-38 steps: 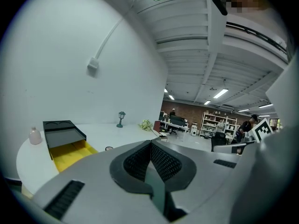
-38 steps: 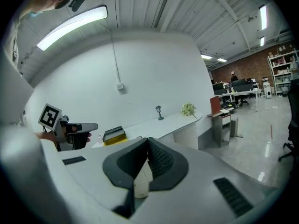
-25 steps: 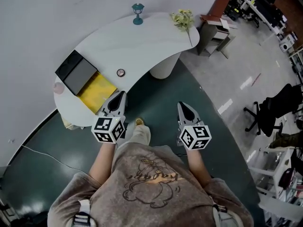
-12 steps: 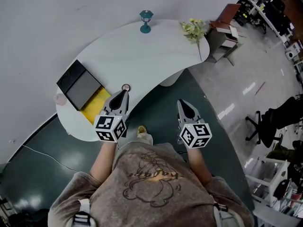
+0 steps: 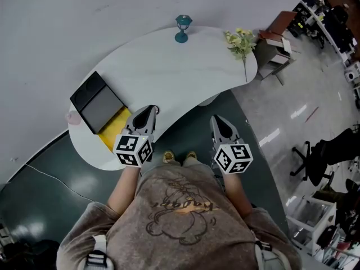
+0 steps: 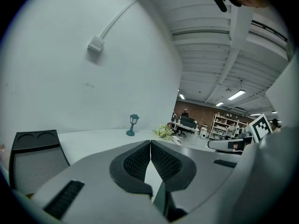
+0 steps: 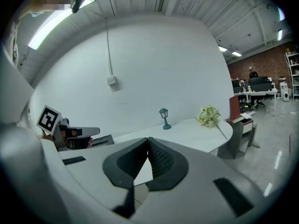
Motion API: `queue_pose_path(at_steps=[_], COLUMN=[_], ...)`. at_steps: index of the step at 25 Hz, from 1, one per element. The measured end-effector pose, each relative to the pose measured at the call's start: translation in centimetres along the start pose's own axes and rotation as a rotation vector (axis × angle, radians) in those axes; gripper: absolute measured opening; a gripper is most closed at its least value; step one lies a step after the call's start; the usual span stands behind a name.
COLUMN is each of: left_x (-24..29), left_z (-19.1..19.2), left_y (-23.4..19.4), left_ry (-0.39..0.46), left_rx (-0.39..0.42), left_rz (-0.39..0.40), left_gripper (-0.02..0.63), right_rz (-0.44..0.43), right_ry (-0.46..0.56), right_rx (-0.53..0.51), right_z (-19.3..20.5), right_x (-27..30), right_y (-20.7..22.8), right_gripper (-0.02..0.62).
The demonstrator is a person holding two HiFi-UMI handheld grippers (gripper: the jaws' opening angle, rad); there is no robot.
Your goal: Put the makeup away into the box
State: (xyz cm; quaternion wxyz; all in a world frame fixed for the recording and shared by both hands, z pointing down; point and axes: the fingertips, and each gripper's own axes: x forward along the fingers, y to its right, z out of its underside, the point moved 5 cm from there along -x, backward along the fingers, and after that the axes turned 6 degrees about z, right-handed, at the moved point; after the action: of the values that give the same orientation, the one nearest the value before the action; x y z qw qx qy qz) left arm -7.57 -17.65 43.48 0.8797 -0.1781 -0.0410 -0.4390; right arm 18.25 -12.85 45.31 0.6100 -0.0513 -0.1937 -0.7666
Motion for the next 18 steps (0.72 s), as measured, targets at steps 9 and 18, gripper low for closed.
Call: queue_pose_path(at_steps=[9, 18], left_x=[1.0, 0.4], left_z=[-0.8, -1.0], left_y=[-0.7, -1.2], left_ry=[0.016, 0.032], left_rx=[0.000, -0.027], left_rz=[-0.109, -0.214], left_gripper=[0.023, 0.023], right_rz=[-0.099, -0.228], right_ry=[-0.018, -0.044], right_rx=[-0.029, -0.048], right_z=[-2.3, -3.2], right_x=[4.0, 7.9], right_y=[1.0, 0.2], right_gripper=[0.003, 0.003])
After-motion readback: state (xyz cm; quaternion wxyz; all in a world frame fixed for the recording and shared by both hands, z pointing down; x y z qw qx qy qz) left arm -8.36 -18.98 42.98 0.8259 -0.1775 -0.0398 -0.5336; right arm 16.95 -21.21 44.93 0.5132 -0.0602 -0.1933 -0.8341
